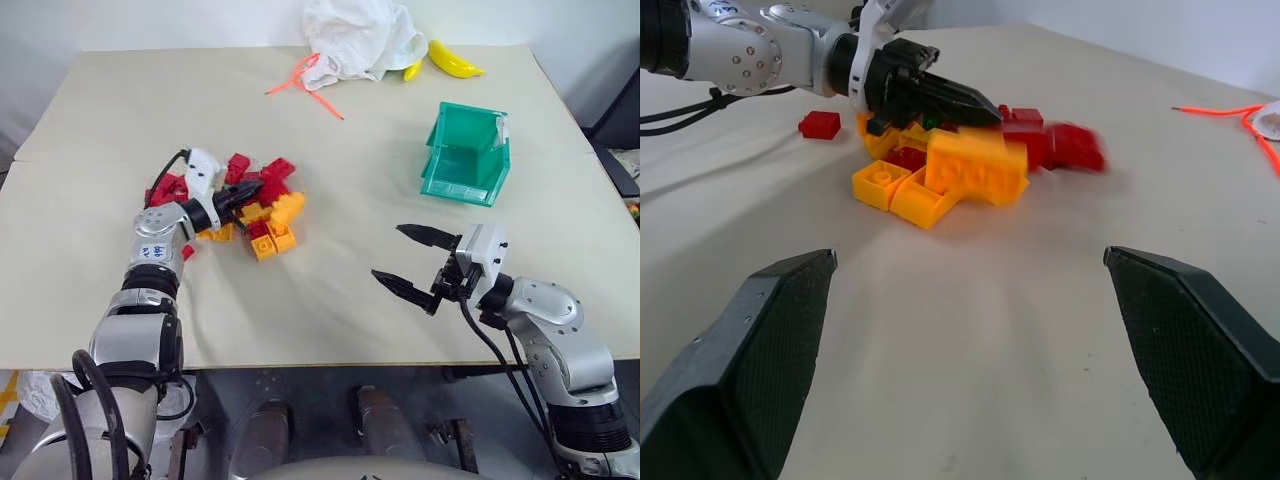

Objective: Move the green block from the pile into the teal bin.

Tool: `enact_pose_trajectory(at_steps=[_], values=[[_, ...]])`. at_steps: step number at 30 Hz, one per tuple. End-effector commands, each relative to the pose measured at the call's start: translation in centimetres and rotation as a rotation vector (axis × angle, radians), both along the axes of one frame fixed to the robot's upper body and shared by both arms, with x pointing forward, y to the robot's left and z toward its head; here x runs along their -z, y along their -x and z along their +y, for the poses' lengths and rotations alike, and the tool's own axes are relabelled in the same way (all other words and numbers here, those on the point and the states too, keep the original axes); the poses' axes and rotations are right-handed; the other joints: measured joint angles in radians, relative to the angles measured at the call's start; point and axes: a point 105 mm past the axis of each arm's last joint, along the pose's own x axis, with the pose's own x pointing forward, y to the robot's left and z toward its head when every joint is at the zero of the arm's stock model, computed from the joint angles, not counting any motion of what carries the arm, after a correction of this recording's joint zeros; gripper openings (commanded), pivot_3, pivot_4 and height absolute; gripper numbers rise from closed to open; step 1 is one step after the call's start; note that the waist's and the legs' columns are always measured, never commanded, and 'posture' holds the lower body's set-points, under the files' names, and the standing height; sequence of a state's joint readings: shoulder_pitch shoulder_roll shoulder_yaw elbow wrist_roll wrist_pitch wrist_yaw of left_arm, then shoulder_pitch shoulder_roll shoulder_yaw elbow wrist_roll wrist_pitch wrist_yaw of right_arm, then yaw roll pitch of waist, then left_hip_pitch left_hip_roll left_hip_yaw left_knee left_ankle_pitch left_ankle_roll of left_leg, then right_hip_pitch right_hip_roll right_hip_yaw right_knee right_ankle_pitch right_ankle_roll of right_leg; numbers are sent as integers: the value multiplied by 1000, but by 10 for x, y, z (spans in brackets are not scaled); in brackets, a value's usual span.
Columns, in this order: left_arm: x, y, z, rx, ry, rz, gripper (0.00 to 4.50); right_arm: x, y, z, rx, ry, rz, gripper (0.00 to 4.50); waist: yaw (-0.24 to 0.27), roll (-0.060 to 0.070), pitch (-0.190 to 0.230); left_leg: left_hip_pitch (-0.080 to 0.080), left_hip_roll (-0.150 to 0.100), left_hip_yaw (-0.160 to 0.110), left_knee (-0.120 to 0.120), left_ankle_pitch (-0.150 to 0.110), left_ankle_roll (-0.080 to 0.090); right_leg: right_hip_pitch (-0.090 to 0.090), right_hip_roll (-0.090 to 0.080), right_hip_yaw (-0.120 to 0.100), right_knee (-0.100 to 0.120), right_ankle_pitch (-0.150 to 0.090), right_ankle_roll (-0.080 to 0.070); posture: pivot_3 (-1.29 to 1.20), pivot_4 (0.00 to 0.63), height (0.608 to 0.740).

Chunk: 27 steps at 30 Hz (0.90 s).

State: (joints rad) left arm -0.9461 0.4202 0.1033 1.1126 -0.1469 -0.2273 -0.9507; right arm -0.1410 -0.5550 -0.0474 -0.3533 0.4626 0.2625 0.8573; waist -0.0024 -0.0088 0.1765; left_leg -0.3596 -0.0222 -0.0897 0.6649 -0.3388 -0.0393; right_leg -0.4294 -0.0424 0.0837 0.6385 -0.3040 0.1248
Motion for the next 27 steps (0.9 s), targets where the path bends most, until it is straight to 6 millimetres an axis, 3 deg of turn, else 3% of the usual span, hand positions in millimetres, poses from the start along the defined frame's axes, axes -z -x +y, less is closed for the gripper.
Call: enact_pose_trajectory(at_steps=[1, 6, 9, 13, 15, 20, 24, 27], values=[[5, 11, -8, 114, -29, 17, 6, -13, 3, -1, -9, -4, -53, 4500, 0, 0, 0, 0, 0, 0, 0, 0, 0, 0, 0, 0, 0, 0, 0, 0, 150, 740], [0, 22, 0, 161, -9, 8, 6, -13, 1, -1, -13, -1, -54, 4500, -4, 0, 0, 0, 0, 0, 0, 0, 1, 0, 0, 1, 2, 0, 1, 0, 150, 740], [-26, 6, 34, -73, 74, -75, 6, -14, 0, 0, -19, -1, -54, 4500, -6, -2, 1, 0, 2, 0, 0, 0, 1, -2, 0, 2, 4, 0, 1, 0, 150, 740], [-25, -10, 70, -346, 96, -21, 6, -13, -2, 0, -28, 2, -55, 4500, -3, -3, 2, 0, 2, 0, 1, 0, 3, -2, -2, 2, 5, 0, 1, 0, 150, 740], [-23, -15, 79, -428, 124, 11, 6, -13, -3, 1, -32, 3, -54, 4500, 1, -3, 2, 0, 2, 0, 1, 0, 4, -2, -1, 2, 5, 0, 1, 0, 150, 740], [-8, -25, 79, -531, 156, 146, 6, -13, -6, 2, -39, 3, -56, 4500, 7, -4, 2, -2, 0, -1, 1, 1, 6, -1, -3, 1, 5, 2, 3, 0, 150, 740], [13, -21, 66, -475, 95, 253, 6, -14, -8, 3, -41, 2, -60, 4500, 4, -4, 2, -2, -2, -1, 2, 1, 6, -1, -3, 1, 5, 2, 4, 0, 150, 740], [18, -15, 53, -361, 51, 278, 6, -14, -9, 3, -41, 1, -62, 4500, 4, -4, 1, -2, -2, -1, 2, 3, 3, -1, -3, 1, 4, 2, 4, 0, 150, 740]])
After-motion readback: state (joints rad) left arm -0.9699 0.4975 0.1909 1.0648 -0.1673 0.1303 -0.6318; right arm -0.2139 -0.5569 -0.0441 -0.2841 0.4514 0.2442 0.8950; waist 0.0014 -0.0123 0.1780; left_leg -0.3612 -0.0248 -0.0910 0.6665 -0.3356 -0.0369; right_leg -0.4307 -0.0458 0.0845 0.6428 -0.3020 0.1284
